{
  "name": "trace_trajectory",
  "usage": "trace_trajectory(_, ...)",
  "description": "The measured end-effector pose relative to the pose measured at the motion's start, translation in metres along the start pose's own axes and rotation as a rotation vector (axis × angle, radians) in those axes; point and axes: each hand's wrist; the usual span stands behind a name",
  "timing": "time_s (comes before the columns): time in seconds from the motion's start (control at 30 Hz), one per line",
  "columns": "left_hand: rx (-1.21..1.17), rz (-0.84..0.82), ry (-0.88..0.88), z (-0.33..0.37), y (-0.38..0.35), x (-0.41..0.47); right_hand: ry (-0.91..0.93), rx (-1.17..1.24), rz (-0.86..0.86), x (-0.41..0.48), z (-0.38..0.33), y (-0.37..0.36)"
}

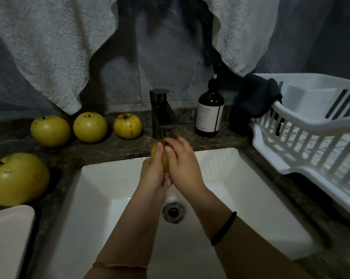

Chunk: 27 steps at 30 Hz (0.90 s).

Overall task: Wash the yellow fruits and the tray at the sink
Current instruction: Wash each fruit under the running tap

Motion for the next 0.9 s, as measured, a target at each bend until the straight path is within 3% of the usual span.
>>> trace_trajectory(0.13, 0.023, 0.012, 0.027, -0.001, 0.0, 0.0, 0.065, -0.087, 0.021, 0.003, -0.004, 0.004)
trace_trajectory(0.3, 0.037, 0.054, 0.007, -0.005, 0.002, 0.002, 0.051, -0.134, -0.153, 0.015, -0.012, 0.013)
trace_trajectory(0.57, -0.203, 0.09, 0.143, 0.002, -0.006, -0.003, -0.042, -0.179, -0.346, 0.039, -0.018, 0.021)
trace_trajectory(0.9, -0.313, 0.129, 0.31, 0.013, -0.011, -0.015, -0.276, 0.463, -0.536, 0.065, -0.006, 0.028)
Point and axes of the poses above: each hand's wrist, its own x-axis towards the middle knuckle, its own y-axis out of the back of the hand, z = x × y, and after that the axes turned 4 degrees about -x, right-handed
